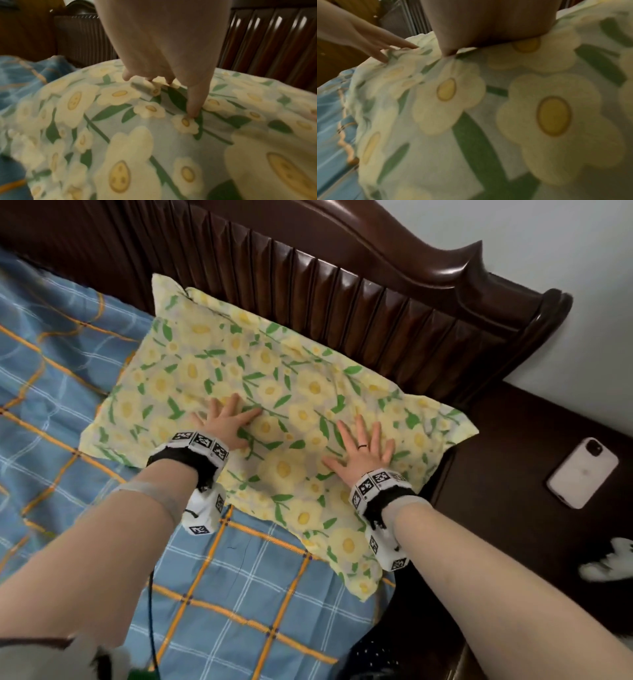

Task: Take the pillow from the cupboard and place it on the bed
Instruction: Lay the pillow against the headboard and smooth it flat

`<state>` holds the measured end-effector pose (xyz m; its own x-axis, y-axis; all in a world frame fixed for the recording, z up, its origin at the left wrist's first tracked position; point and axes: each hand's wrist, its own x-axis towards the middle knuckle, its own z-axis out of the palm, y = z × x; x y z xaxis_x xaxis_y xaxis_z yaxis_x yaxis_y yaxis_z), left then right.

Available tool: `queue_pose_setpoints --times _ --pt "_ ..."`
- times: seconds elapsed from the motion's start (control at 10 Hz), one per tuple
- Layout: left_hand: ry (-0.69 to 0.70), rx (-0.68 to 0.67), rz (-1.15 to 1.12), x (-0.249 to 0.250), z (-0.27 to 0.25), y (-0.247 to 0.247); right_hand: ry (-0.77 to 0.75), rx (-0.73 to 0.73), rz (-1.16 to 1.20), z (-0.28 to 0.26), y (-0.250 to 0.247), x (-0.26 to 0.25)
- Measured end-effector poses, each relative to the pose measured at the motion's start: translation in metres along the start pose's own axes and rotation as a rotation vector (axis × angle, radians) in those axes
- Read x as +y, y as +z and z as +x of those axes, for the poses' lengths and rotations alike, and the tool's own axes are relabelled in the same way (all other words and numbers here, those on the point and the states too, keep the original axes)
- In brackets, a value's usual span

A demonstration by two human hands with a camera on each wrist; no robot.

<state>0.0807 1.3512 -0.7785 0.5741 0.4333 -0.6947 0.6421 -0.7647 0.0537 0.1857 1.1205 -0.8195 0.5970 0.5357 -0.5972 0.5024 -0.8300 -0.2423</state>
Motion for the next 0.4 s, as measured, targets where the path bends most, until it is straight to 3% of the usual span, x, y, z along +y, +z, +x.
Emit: queue_pose_setpoints --times 0.1,0.2,0.3,0.4 --pt "-0.037 0.026 -0.033 -0.004 -0.007 0.003 0.042 -0.118 0.019 -0.001 -0.016 -0.004" --pt "-0.045 0.059 0.033 -0.01 -0.028 0.004 -0.008 -0.143 0.215 -0.012 -0.05 -0.012" --pt "-0.011 0.074 0.125 -0.02 -0.057 0.002 -0.293 0.1 0.65 -0.08 -0.111 -0.019" --pt "0.012 0.11 0.13 -0.03 -0.085 0.001 -0.646 0.478 0.813 -0.213 -0.184 -0.015"
